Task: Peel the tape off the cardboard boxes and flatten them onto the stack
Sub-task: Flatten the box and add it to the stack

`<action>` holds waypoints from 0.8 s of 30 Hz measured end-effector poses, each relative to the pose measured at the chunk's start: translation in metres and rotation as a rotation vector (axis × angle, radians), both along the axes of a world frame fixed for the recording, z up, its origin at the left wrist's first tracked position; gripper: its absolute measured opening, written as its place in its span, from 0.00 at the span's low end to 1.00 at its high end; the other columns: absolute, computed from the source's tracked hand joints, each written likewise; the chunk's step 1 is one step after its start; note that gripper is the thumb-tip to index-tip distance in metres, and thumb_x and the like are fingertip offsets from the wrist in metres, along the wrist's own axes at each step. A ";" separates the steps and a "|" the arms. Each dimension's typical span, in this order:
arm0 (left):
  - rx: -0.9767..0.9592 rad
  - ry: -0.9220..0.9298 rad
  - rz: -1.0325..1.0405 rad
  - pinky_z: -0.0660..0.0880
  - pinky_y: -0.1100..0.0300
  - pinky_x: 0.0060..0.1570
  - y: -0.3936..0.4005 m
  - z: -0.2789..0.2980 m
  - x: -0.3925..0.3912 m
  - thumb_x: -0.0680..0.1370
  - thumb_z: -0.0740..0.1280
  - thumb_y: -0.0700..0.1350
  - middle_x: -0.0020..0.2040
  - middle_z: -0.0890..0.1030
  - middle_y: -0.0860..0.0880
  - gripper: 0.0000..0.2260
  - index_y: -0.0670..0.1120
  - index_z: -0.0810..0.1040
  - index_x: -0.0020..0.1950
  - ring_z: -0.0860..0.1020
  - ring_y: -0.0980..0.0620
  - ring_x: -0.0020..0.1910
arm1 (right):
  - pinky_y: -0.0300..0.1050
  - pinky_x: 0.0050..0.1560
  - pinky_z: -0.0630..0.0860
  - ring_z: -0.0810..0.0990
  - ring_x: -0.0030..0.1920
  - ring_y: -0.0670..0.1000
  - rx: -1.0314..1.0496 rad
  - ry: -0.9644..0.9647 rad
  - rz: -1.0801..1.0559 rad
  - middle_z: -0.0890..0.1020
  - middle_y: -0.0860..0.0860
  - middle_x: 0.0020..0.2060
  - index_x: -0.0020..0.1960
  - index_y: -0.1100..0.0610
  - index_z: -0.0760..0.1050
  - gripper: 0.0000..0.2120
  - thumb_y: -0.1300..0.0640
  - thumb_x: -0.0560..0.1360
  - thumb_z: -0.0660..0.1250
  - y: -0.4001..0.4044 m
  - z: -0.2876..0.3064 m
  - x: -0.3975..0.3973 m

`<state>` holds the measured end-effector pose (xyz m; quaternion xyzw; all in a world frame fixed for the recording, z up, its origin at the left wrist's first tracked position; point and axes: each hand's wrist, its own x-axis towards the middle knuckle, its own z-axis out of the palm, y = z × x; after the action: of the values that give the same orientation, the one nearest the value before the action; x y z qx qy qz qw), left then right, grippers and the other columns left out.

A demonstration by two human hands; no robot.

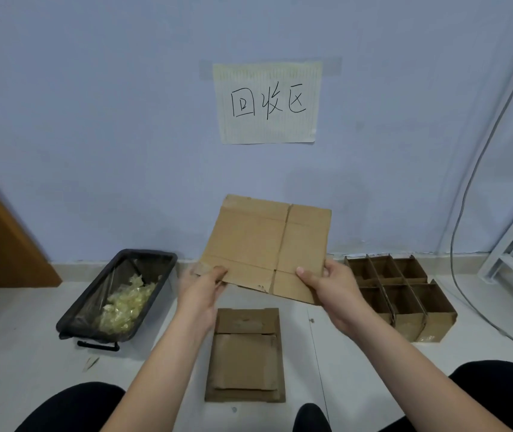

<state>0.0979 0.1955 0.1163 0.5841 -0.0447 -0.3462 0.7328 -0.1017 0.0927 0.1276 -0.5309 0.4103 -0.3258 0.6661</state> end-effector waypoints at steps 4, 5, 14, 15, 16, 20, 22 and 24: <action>0.428 -0.969 -0.050 0.58 0.42 0.78 0.008 -0.008 0.029 0.68 0.82 0.46 0.81 0.59 0.49 0.52 0.53 0.52 0.83 0.58 0.46 0.80 | 0.53 0.55 0.82 0.86 0.47 0.48 -0.239 0.216 0.004 0.87 0.47 0.45 0.53 0.53 0.83 0.07 0.59 0.75 0.73 -0.013 0.003 -0.013; 0.470 -1.088 -0.144 0.51 0.42 0.79 0.007 -0.005 0.030 0.67 0.83 0.49 0.82 0.58 0.52 0.54 0.55 0.51 0.83 0.54 0.47 0.81 | 0.53 0.53 0.83 0.86 0.45 0.49 -0.270 0.237 0.033 0.87 0.48 0.44 0.51 0.54 0.84 0.06 0.58 0.74 0.74 -0.016 0.004 -0.014; 0.223 -0.340 -0.574 0.83 0.58 0.41 0.010 -0.007 0.019 0.76 0.75 0.41 0.52 0.87 0.43 0.11 0.41 0.82 0.58 0.87 0.48 0.46 | 0.43 0.43 0.81 0.86 0.46 0.51 -0.057 -0.079 -0.100 0.87 0.54 0.47 0.58 0.59 0.80 0.14 0.59 0.73 0.75 -0.022 -0.010 -0.012; 0.192 -0.289 -0.518 0.83 0.58 0.41 0.007 -0.012 0.018 0.77 0.75 0.41 0.53 0.87 0.43 0.11 0.40 0.82 0.58 0.87 0.48 0.47 | 0.45 0.44 0.82 0.86 0.47 0.53 0.027 -0.098 -0.073 0.87 0.55 0.49 0.60 0.60 0.78 0.16 0.59 0.74 0.74 -0.023 -0.018 -0.011; 0.173 -0.240 -0.483 0.83 0.58 0.42 0.004 -0.017 0.018 0.77 0.75 0.42 0.53 0.87 0.43 0.12 0.40 0.81 0.58 0.87 0.48 0.48 | 0.47 0.45 0.82 0.86 0.48 0.54 0.089 -0.058 0.007 0.86 0.56 0.50 0.61 0.61 0.78 0.16 0.57 0.75 0.73 -0.020 -0.025 -0.009; 0.172 -0.108 -0.476 0.83 0.59 0.39 -0.007 -0.040 0.020 0.78 0.73 0.41 0.53 0.87 0.43 0.10 0.40 0.81 0.58 0.86 0.48 0.47 | 0.52 0.55 0.81 0.86 0.52 0.53 0.187 0.115 0.206 0.87 0.53 0.51 0.59 0.60 0.80 0.11 0.56 0.79 0.69 -0.016 -0.056 0.007; 0.194 -0.036 -0.459 0.82 0.58 0.38 -0.014 -0.057 0.023 0.80 0.70 0.41 0.53 0.86 0.42 0.08 0.40 0.81 0.58 0.85 0.47 0.47 | 0.51 0.55 0.81 0.86 0.51 0.53 0.176 0.135 0.172 0.87 0.53 0.51 0.58 0.60 0.80 0.11 0.55 0.80 0.68 -0.027 -0.071 0.016; 0.311 -0.071 -0.422 0.80 0.56 0.43 -0.023 -0.087 0.032 0.82 0.68 0.43 0.52 0.85 0.43 0.07 0.41 0.81 0.58 0.83 0.45 0.48 | 0.51 0.54 0.81 0.85 0.51 0.54 0.157 0.185 0.128 0.86 0.54 0.52 0.60 0.60 0.80 0.12 0.55 0.81 0.67 -0.040 -0.089 0.025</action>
<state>0.1295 0.1726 0.0289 0.6792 -0.1377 -0.4732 0.5439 -0.0768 0.0525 0.0386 -0.5301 0.4597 -0.1993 0.6841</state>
